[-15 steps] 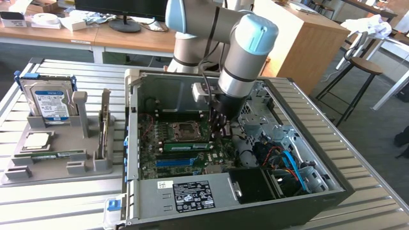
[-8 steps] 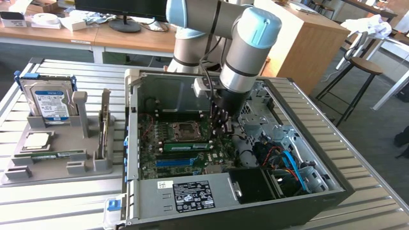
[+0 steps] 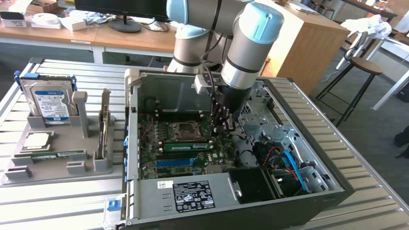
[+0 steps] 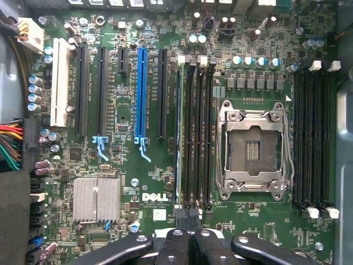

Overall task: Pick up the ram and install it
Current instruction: 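Press down the ram until it locks into place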

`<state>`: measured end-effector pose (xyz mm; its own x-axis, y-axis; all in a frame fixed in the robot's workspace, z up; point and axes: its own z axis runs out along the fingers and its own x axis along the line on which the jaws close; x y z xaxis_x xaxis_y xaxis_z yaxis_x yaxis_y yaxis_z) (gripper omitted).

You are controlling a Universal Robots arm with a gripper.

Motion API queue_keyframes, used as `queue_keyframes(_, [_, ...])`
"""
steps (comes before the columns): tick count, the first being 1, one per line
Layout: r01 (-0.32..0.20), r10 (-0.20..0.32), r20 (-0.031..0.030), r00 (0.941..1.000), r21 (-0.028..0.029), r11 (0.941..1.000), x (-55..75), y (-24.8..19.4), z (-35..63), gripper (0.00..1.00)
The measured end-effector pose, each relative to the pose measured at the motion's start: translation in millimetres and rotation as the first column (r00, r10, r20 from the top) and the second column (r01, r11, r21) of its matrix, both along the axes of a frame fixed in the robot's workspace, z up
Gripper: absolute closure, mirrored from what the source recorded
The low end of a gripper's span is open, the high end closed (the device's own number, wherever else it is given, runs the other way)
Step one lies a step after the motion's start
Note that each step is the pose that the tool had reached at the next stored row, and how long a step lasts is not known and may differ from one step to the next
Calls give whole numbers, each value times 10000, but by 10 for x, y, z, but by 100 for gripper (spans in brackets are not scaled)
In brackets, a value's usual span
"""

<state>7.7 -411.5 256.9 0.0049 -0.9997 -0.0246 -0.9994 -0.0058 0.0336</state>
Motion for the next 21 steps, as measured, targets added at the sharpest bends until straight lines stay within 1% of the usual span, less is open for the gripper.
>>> queue_keyframes(5, [-2, 2, 0, 10000, -2, 10000, -14, -1, 1, 90])
queue_keyframes(21, [90, -90, 1, 10000, 3, 10000, -313, 0, -3, 90])
